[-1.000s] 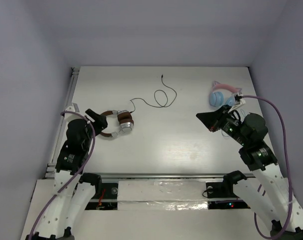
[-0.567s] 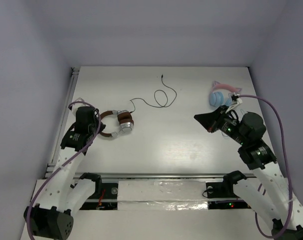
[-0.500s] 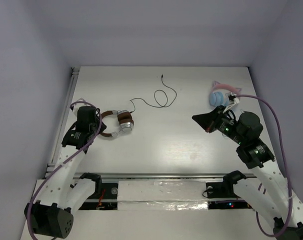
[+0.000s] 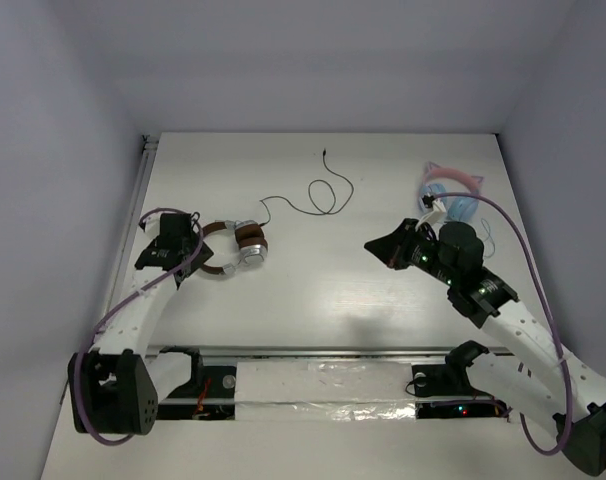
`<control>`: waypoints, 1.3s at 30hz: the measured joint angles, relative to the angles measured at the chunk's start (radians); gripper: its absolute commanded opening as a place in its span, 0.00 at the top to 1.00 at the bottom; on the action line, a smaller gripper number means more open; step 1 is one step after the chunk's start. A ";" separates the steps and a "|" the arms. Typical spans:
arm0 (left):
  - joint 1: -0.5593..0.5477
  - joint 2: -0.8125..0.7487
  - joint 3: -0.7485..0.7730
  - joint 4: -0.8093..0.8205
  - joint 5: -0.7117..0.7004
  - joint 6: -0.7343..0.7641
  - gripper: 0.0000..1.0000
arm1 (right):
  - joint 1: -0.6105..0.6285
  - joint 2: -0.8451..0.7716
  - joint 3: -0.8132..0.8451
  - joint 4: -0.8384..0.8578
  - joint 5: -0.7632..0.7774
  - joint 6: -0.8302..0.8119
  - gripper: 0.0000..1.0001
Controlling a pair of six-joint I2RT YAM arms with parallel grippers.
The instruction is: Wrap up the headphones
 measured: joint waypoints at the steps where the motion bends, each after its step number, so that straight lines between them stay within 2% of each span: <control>1: 0.014 0.023 -0.002 0.013 -0.008 0.000 0.42 | 0.000 0.005 -0.003 0.012 0.001 0.001 1.00; 13: 0.031 0.321 -0.026 0.258 -0.004 -0.025 0.47 | 0.018 0.023 -0.022 0.097 0.002 0.007 0.99; 24: 0.031 0.439 -0.016 0.435 -0.077 -0.053 0.50 | 0.018 0.015 -0.042 0.099 0.002 -0.002 0.80; 27: 0.031 0.459 -0.016 0.468 -0.091 -0.055 0.76 | 0.018 0.000 -0.042 0.099 0.003 -0.002 0.77; 28: 0.032 0.468 -0.016 0.482 -0.094 -0.056 0.95 | 0.018 -0.004 -0.042 0.100 0.003 -0.002 0.75; 29: 0.035 0.476 -0.015 0.494 -0.095 -0.057 1.00 | 0.018 -0.005 -0.042 0.099 0.003 -0.004 0.74; 36: 0.023 0.465 -0.018 0.503 -0.072 -0.042 1.00 | 0.018 -0.005 -0.042 0.098 0.004 -0.018 0.62; 39: -0.023 0.395 -0.022 0.432 -0.044 -0.011 1.00 | 0.018 0.004 -0.042 0.099 0.003 -0.027 0.58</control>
